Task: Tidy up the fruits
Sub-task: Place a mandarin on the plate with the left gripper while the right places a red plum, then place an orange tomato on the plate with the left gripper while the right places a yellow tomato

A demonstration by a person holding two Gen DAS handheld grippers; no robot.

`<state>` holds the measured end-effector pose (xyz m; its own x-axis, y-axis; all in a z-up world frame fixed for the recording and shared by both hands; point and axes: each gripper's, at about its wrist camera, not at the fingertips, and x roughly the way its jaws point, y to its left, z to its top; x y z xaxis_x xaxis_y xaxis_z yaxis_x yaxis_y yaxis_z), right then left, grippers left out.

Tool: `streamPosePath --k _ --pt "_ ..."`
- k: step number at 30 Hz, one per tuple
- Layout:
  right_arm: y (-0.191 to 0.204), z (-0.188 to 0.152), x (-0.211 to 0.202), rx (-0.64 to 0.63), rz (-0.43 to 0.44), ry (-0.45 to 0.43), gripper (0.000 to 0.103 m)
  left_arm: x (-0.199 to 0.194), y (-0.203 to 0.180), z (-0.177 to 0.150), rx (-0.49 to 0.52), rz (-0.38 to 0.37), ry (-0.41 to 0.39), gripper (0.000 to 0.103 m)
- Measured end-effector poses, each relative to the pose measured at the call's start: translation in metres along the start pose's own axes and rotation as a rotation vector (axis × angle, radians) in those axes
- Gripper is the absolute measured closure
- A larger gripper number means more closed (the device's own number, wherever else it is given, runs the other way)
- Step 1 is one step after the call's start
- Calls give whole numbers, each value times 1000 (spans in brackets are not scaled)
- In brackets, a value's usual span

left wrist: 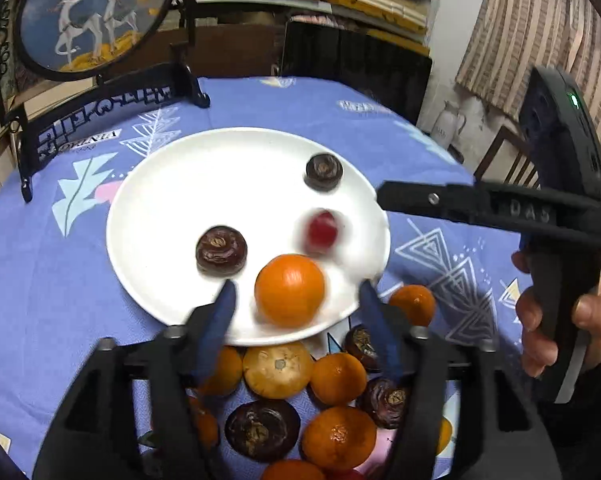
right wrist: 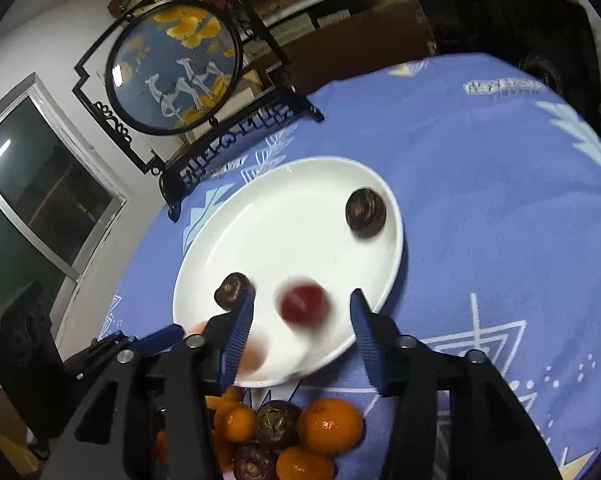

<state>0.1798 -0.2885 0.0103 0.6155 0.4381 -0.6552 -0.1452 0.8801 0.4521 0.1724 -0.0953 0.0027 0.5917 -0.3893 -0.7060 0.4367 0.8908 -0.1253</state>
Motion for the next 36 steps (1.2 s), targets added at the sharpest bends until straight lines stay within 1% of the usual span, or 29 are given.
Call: streamPosePath --k 1,4,6,7,10,13,15,18,20,22,23,26,28,30,31,33,34,36 --pt "2 -3 -5 -16 -15 -13 52 -5 0 -1 4 9 -17 32" --pt "2 -14 -21 -18 -17 -35 51 -25 0 -13 22 15 -51 32" --pt "-1 -26 -32 -15 -22 -48 50 -41 -3 -29 50 12 -56 32" --pt "-2 -31 -37 -13 -28 -54 46 -49 -5 -40 69 20 -56 32" --pt "-9 -52 -53 -6 -50 -71 45 -67 -4 -72 101 43 -33 32" --pt "-16 -71 -63 0 -72 -73 45 -82 4 -101 90 54 -9 32" --pt "-20 -81 -66 14 -72 -66 45 -87 10 -115 85 61 5 32" --pt "-23 -93 -65 29 -75 -49 45 -84 14 -129 72 75 32 33" --pt "-22 -99 -64 32 -77 -38 45 -78 14 -133 72 83 46 46" --pt "-18 -105 -63 21 -79 -27 45 -71 12 -136 88 93 53 47" --pt "-16 -108 -64 12 -83 -24 45 -68 11 -137 92 92 59 52" --pt "-6 -115 -67 -30 -84 -13 45 -57 11 -138 92 104 63 55" --pt "2 -119 -68 -67 -70 4 45 -55 14 -138 60 85 48 56" --pt "10 -126 -68 -110 -45 36 45 -59 16 -138 51 87 34 60" --pt "13 -129 -68 -126 -35 48 45 -64 16 -138 54 93 18 67" --pt "21 -134 -66 -160 -9 75 45 -77 18 -136 47 73 -13 68" --pt "25 -138 -64 -175 15 96 45 -85 18 -135 47 69 -37 68" --pt "30 -142 -60 -191 37 120 45 -96 16 -133 54 68 -65 68"
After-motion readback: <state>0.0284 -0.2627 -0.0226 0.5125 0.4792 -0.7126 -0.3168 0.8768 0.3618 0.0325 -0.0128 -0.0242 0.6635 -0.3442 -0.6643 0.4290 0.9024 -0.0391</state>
